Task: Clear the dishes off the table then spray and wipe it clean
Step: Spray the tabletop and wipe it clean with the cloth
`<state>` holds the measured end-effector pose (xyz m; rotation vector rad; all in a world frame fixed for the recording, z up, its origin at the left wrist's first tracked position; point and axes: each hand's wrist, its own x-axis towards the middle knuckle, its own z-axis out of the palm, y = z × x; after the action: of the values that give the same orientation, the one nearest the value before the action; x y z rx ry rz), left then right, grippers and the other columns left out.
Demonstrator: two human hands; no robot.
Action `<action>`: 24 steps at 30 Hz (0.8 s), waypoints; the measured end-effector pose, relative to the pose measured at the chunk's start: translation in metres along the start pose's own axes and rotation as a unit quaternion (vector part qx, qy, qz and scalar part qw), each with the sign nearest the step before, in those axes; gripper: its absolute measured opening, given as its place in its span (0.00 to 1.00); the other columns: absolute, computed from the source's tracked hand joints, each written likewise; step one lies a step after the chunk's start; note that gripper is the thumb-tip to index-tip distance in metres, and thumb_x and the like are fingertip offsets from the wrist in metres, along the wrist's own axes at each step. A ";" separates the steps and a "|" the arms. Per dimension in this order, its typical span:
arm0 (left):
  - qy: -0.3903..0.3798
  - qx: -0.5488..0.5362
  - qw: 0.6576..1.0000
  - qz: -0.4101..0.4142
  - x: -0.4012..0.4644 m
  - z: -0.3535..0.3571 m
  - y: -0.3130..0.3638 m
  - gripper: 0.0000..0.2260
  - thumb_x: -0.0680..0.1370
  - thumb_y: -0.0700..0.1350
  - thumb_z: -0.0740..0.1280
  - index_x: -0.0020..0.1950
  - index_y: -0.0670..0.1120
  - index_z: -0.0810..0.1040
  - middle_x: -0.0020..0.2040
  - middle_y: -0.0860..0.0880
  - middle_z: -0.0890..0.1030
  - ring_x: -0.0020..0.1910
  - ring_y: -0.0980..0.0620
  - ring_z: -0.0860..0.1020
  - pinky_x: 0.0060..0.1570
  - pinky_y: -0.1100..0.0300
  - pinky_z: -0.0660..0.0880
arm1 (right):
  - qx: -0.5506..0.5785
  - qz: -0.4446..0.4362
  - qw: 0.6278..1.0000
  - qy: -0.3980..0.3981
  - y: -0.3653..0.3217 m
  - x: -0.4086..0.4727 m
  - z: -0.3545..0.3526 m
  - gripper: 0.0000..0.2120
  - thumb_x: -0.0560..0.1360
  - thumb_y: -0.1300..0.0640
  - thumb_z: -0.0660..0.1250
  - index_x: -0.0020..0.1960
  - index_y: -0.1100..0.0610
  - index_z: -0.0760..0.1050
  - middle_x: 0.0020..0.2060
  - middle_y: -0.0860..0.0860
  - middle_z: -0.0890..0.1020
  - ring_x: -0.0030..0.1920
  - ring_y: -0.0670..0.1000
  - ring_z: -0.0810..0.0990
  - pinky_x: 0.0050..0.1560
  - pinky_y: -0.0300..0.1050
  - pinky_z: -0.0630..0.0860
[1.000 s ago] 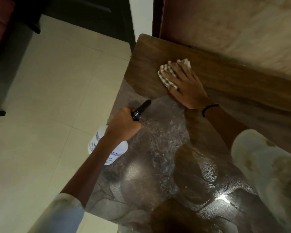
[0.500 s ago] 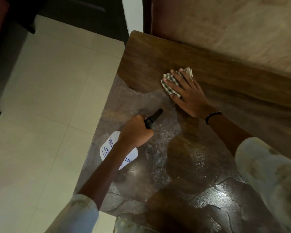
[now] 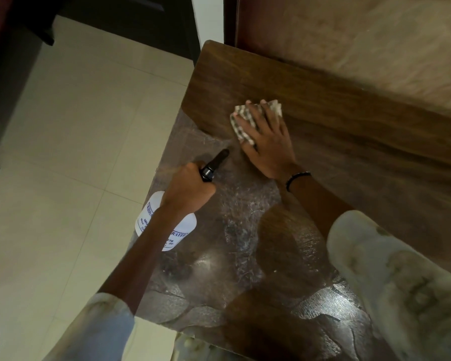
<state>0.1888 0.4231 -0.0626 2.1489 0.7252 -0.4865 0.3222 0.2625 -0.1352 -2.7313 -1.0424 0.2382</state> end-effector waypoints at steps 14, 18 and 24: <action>0.016 0.023 1.000 0.011 -0.012 -0.011 -0.007 0.07 0.71 0.35 0.66 0.48 0.40 0.80 0.39 0.39 0.82 0.37 0.41 0.79 0.32 0.60 0.71 | -0.027 -0.001 1.000 -0.007 0.036 -0.057 -0.011 0.25 0.82 0.45 0.51 0.79 0.45 0.55 0.79 0.51 0.56 0.79 0.57 0.50 0.76 0.60 0.54; 0.020 0.025 0.999 0.018 -0.014 -0.009 -0.012 0.07 0.71 0.35 0.67 0.47 0.39 0.80 0.39 0.38 0.82 0.36 0.40 0.79 0.33 0.56 0.74 | -0.012 0.010 1.000 0.011 -0.018 -0.037 0.006 0.26 0.81 0.47 0.54 0.78 0.46 0.58 0.78 0.53 0.58 0.79 0.59 0.51 0.75 0.60 0.55; -0.015 0.003 1.000 0.016 -0.029 -0.001 -0.013 0.05 0.72 0.35 0.66 0.47 0.40 0.79 0.38 0.38 0.81 0.34 0.41 0.78 0.29 0.59 0.70 | -0.041 -0.160 0.985 -0.057 -0.005 -0.125 0.006 0.27 0.81 0.47 0.55 0.79 0.46 0.54 0.79 0.51 0.55 0.79 0.57 0.50 0.76 0.57 0.55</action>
<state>0.1582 0.4213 -0.0535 2.1500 0.6730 -0.5042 0.2254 0.1832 -0.1300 -2.5928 -1.5313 0.3076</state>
